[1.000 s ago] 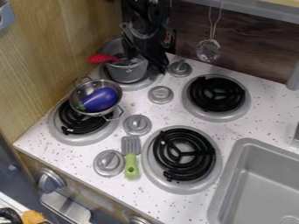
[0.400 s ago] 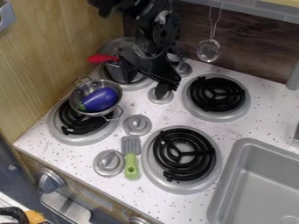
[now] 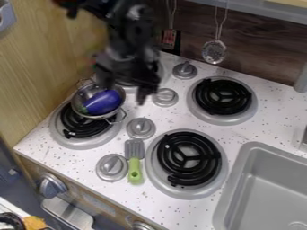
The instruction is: Moves a colourless container to the top left corner
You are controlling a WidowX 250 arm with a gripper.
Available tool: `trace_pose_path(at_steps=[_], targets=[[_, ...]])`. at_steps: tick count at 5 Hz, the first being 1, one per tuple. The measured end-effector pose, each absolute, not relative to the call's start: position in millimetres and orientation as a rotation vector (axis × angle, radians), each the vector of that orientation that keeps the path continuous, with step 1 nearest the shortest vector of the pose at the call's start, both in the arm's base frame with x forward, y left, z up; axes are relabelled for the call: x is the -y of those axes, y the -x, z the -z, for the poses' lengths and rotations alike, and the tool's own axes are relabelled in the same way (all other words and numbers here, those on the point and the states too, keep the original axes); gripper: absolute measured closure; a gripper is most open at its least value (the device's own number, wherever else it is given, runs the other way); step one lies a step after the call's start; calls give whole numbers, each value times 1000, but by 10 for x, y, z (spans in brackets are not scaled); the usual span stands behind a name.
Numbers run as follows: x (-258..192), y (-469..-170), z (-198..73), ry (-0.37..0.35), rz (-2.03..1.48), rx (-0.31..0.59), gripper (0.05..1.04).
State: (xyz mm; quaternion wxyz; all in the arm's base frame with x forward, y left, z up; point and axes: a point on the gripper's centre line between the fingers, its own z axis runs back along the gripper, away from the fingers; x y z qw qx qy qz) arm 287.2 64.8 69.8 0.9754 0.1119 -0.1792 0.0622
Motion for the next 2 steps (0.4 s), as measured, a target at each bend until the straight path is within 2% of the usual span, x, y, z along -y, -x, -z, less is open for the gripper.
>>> trace_pose_path(at_steps=[2], targets=[[-987, -2741, -528, -193, -149, 348, 83]])
